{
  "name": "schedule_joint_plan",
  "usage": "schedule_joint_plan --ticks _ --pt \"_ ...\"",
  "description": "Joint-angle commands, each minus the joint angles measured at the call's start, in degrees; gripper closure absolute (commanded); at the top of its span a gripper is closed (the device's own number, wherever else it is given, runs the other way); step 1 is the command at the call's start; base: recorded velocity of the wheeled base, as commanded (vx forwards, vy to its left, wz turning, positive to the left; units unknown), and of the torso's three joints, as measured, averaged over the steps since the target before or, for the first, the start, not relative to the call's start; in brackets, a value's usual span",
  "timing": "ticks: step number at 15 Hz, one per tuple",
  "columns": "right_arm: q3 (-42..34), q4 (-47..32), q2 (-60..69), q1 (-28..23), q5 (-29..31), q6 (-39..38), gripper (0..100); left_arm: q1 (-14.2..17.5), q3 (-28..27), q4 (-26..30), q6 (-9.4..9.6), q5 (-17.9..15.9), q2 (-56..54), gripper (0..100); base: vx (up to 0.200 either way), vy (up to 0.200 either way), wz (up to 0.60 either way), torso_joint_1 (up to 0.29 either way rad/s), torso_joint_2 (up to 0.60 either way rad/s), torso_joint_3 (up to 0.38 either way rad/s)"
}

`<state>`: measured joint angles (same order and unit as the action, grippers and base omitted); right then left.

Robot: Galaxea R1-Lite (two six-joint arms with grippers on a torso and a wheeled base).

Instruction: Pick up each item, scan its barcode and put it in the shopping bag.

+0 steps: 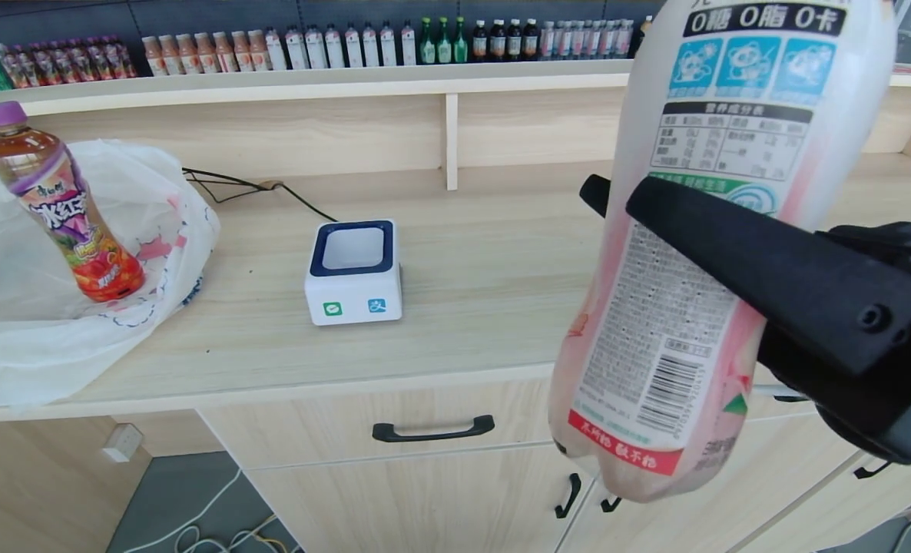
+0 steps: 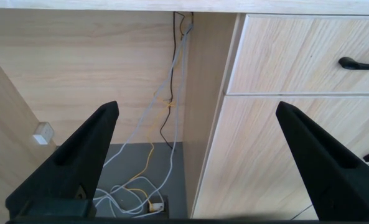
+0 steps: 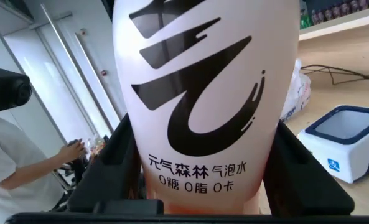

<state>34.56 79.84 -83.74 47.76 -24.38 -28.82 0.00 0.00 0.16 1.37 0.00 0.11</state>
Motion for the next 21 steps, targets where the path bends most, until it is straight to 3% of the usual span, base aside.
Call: schedule_joint_plan --ticks 1,7,21 --pt "0.4 0.7 -1.3 0.8 0.0 -2.1 100 0.0 0.0 0.0 -0.05 0.0 0.0 0 0.000 0.000 0.00 0.000 0.00 0.000" --pt "4.7 1.1 -1.2 2.4 -0.1 -8.4 100 0.0 0.0 0.0 -0.05 0.0 0.0 0 0.000 0.000 0.00 0.000 0.00 0.000" --pt "5.1 1.2 -3.5 3.4 0.5 -8.3 100 0.0 0.0 0.0 -0.05 0.0 0.0 0 0.000 0.000 0.00 0.000 0.00 0.000"
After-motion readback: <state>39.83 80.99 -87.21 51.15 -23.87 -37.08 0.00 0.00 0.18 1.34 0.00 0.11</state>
